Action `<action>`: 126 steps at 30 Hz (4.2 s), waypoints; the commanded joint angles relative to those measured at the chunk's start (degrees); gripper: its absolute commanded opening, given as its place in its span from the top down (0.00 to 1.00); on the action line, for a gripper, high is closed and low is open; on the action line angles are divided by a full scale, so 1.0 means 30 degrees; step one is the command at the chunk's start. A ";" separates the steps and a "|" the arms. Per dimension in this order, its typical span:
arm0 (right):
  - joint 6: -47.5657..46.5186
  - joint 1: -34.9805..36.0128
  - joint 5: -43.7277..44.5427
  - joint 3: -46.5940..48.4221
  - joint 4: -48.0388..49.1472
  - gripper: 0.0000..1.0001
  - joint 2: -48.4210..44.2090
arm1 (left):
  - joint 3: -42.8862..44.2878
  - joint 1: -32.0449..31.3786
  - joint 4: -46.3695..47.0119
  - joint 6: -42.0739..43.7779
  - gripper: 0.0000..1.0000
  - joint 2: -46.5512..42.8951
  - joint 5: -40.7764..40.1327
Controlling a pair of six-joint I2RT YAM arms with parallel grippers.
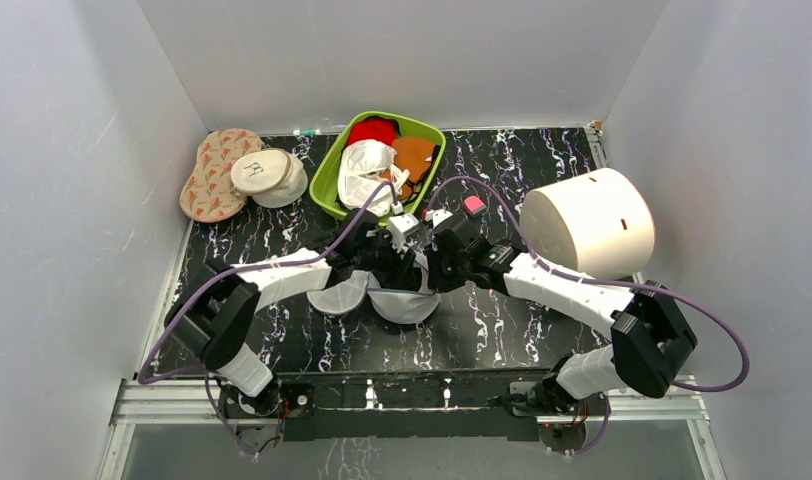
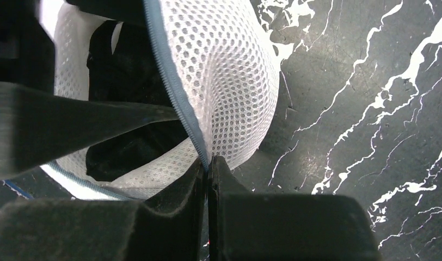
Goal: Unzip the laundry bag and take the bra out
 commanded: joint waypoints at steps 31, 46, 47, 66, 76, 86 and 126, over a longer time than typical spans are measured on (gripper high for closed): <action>0.0634 -0.0892 -0.1369 -0.0645 0.2118 1.00 -0.0701 | -0.0485 -0.0388 -0.2117 -0.1282 1.00 -0.2263 -0.3436; 0.1463 -0.0884 -0.1855 -0.1070 0.2602 1.00 -0.1275 | -0.1131 -0.0497 -0.2774 -0.5409 1.00 -0.7770 -0.2334; 0.1531 -0.0882 -0.1634 -0.1012 0.2486 1.00 -0.1303 | -0.0810 -0.0489 -0.3285 -0.5406 1.00 -0.7864 -0.2352; 0.3161 -0.0880 0.0815 -0.1133 0.1796 1.00 -0.1349 | 0.3271 -0.0481 -0.9055 -0.6162 1.00 -1.3958 -0.7662; 0.3199 -0.0872 0.0391 -0.1356 0.2018 1.00 -0.1299 | 0.7032 -0.0471 -1.0140 -0.6267 1.00 -1.3887 -0.9473; 0.3256 -0.0877 0.0236 -0.1571 0.2160 1.00 -0.1277 | 1.1182 -0.0475 -1.1571 -0.5451 1.00 -1.1133 -1.1594; 0.3514 -0.0878 -0.0188 -0.2212 0.2756 1.00 -0.1397 | 2.6077 0.8045 -0.2275 -2.0060 1.00 1.2335 -0.1543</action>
